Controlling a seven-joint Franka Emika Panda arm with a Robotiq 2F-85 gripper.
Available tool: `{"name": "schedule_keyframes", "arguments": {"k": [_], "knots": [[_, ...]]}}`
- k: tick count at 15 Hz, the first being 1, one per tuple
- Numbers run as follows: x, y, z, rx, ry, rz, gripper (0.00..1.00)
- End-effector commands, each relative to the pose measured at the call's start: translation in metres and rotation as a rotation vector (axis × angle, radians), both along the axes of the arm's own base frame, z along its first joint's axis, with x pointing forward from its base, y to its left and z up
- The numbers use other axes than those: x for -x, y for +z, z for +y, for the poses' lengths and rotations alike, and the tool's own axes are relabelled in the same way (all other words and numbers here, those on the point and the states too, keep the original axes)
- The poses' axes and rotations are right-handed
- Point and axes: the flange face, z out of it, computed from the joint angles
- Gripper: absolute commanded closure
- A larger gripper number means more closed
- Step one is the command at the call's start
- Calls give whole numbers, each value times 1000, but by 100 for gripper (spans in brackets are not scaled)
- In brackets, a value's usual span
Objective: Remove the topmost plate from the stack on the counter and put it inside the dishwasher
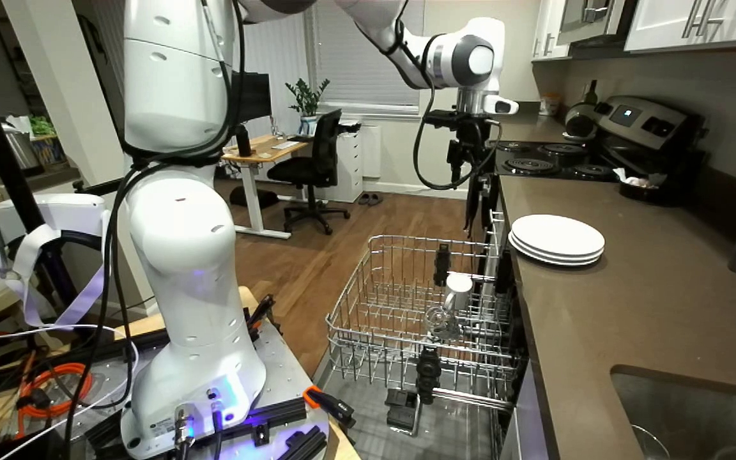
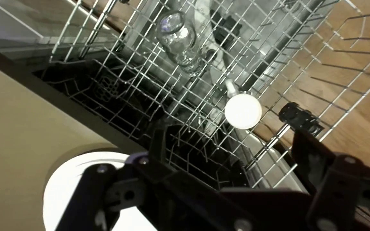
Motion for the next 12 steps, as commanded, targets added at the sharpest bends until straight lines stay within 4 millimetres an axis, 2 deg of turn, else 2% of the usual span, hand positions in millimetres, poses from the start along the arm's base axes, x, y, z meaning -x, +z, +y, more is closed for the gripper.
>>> {"name": "schedule_keyframes", "arguments": {"k": [1, 5, 12], "knots": [[-36, -12, -14, 117, 44, -7, 0], [-59, -25, -21, 202, 75, -22, 0], [-93, -63, -14, 344, 122, -27, 0]]}}
